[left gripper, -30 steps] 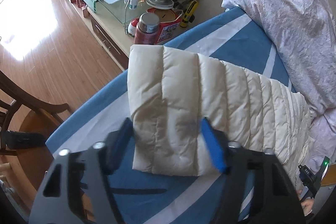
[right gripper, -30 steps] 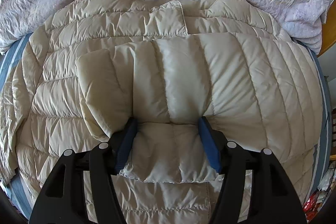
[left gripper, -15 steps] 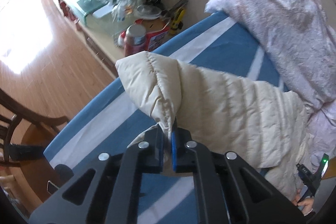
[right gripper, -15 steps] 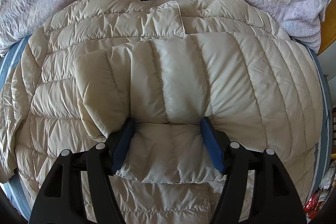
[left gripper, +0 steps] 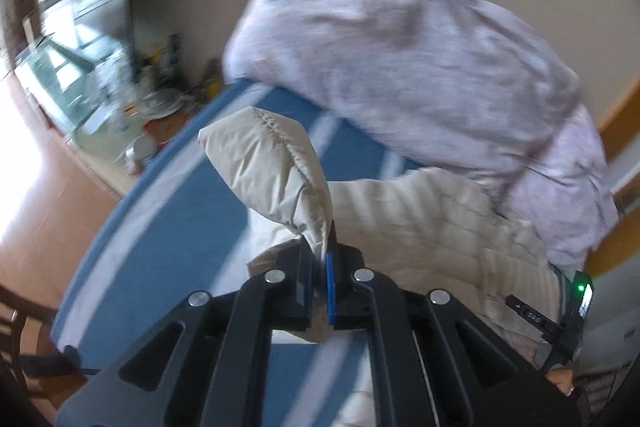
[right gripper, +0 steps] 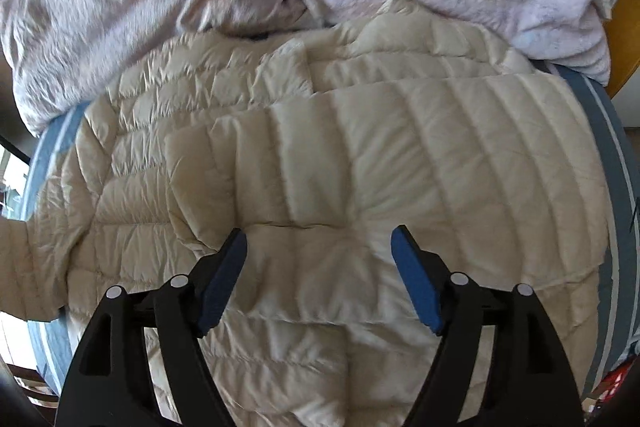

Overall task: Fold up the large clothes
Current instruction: 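Grasp the other sleeve cuff with the left tool and lift it, then lay the sleeve across the coat body and open the left tool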

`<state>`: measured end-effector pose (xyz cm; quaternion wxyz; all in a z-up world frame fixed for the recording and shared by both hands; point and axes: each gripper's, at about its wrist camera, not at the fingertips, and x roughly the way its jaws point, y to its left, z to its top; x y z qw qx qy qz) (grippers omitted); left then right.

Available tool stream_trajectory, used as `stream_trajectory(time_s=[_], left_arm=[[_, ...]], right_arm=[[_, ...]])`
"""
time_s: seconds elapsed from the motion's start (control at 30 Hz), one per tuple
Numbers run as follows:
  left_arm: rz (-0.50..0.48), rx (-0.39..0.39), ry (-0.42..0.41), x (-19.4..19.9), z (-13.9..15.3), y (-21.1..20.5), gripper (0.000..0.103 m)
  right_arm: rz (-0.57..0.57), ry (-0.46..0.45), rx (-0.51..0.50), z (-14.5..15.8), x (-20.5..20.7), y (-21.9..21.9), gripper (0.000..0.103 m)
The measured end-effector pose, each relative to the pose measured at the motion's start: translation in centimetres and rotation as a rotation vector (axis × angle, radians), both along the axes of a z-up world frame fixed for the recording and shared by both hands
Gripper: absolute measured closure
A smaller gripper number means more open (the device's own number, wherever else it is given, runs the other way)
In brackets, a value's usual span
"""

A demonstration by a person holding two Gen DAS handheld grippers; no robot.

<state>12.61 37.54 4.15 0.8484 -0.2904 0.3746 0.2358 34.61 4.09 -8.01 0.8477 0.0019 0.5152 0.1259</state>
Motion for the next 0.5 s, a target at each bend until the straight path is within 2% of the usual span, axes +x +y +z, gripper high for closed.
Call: stream_trajectory(time_s=[0.23, 0.5], left_arm=[[-0.152, 0.045, 0.003, 6.5, 1.5, -8.1, 0.098], [-0.331, 0.082, 0.042, 13.6, 0.6, -17.9, 0.098]], right_arm=[[-0.042, -0.019, 0.007, 0.4, -0.4, -5.1, 0.023], [-0.104, -0.011, 0.024, -0.2, -1.0, -11.2, 0.022]])
